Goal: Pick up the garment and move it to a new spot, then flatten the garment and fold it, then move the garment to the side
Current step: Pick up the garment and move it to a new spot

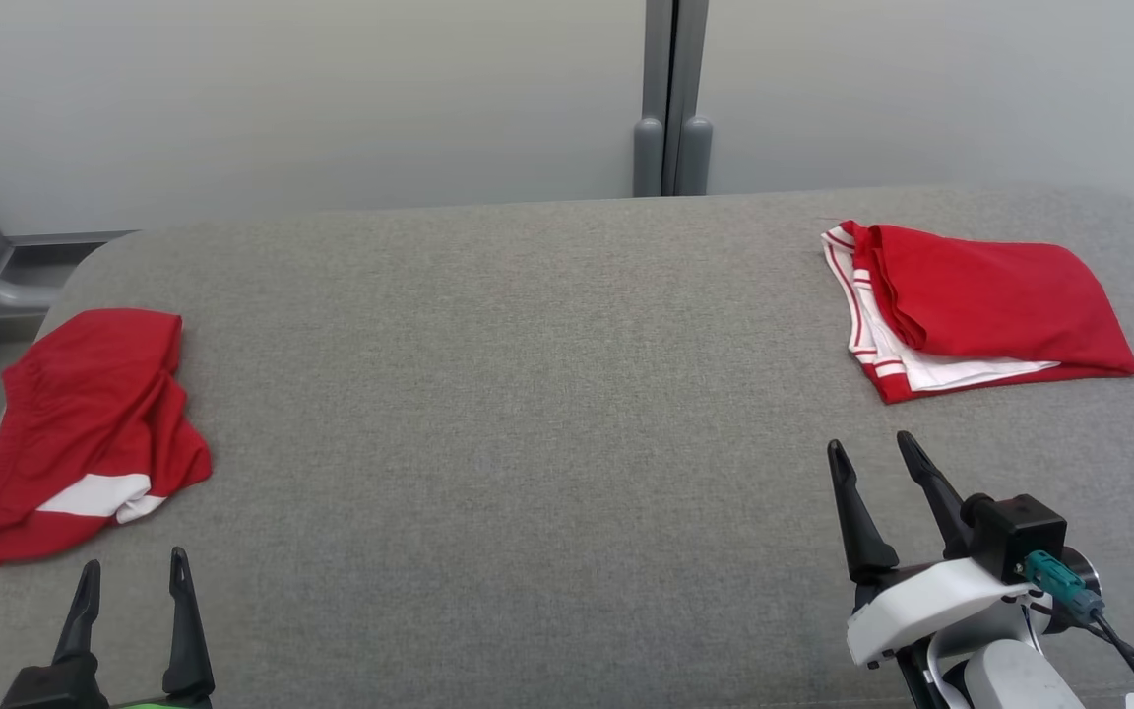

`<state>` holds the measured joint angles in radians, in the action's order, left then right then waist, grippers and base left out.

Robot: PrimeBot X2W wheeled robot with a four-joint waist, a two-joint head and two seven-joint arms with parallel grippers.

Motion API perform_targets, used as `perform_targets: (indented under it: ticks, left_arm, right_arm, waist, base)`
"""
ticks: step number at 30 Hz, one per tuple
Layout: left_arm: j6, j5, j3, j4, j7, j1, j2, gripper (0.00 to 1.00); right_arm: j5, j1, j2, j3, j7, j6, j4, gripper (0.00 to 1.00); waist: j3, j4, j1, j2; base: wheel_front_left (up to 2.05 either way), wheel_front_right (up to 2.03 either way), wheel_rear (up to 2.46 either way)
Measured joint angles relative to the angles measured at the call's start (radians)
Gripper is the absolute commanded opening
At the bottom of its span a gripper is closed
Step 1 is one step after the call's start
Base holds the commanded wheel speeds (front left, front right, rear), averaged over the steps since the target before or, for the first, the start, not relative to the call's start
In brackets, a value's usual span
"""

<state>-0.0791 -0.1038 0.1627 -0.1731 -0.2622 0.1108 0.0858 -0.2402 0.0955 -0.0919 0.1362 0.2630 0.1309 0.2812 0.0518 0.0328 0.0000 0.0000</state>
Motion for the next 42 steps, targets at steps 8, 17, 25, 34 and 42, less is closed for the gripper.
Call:
perform_targets:
  ticks: [8,17,25,34,42]
  left_arm:
    - [0.009,-0.002,0.003,0.002,0.0,0.007,0.006,1.0]
    - [0.014,-0.005,-0.002,-0.001,0.0,0.019,0.015,1.0]
    - [0.026,-0.01,0.003,0.007,0.006,0.041,0.025,1.0]
    - [0.033,-0.017,0.0,0.021,0.016,0.048,0.036,1.0]
    - [0.036,-0.02,-0.003,0.032,0.023,0.059,0.046,1.0]
  right_arm:
    - [-0.004,-0.007,-0.006,0.008,0.0,0.0,0.015,1.0]
    - [-0.009,-0.01,-0.008,0.017,0.0,0.0,0.022,1.0]
    - [-0.014,-0.016,-0.003,0.028,0.0,0.0,0.031,1.0]
    - [-0.023,-0.02,0.002,0.039,0.0,0.0,0.036,1.0]
    - [-0.029,-0.022,0.008,0.046,0.0,0.0,0.04,1.0]
  waist:
    - [0.003,0.061,0.0,0.0]
    - [0.008,0.16,0.0,0.0]
    - [0.016,0.253,0.0,0.0]
    - [0.031,0.338,0.0,0.0]
    - [0.039,0.388,0.0,0.0]
  base:
    - [0.0,0.0,0.0]
    - [0.0,0.0,0.0]
    - [0.0,0.0,0.0]
    - [0.0,0.0,0.0]
    - [0.0,0.0,0.0]
